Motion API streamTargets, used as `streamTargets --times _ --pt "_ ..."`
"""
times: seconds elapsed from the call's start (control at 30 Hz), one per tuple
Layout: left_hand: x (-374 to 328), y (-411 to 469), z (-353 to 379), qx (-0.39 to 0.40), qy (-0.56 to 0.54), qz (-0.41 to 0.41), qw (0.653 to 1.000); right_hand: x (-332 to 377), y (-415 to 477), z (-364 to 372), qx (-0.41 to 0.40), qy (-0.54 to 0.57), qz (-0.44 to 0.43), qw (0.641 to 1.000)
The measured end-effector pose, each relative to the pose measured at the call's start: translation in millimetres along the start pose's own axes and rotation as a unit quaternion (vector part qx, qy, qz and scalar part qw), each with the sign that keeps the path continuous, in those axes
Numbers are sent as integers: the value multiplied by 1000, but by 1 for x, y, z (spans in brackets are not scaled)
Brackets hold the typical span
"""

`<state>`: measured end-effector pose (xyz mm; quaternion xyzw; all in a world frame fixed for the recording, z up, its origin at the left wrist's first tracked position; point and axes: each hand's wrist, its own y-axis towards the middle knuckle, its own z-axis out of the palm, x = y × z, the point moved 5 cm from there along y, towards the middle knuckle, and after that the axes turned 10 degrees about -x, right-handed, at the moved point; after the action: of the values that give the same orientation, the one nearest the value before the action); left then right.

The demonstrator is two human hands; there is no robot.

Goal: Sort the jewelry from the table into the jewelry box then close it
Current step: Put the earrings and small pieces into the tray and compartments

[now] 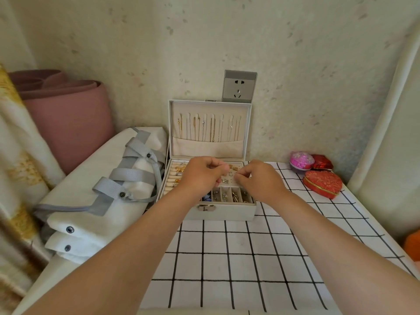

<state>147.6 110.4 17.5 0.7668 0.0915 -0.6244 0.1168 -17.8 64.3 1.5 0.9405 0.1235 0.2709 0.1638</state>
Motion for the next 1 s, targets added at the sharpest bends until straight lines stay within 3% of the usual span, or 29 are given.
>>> streamTargets --times 0.2,0.3,0.37,0.57,0.9,1.0 --pt "1 -3 4 -2 -59 -52 997 13 7 -26 -39 224 39 973" --pt "0 -4 7 -3 -101 -81 992 27 4 -38 24 286 40 957" --pt "0 -4 8 -4 -117 -93 989 33 -1 -41 56 291 32 954" --pt "3 -7 11 0 -119 -111 987 30 -2 -41 47 275 11 960" --pt "-11 -7 7 15 37 41 998 21 1 -34 41 221 1 974" --pt "-11 -9 9 31 35 33 998 16 2 -28 33 206 4 978"
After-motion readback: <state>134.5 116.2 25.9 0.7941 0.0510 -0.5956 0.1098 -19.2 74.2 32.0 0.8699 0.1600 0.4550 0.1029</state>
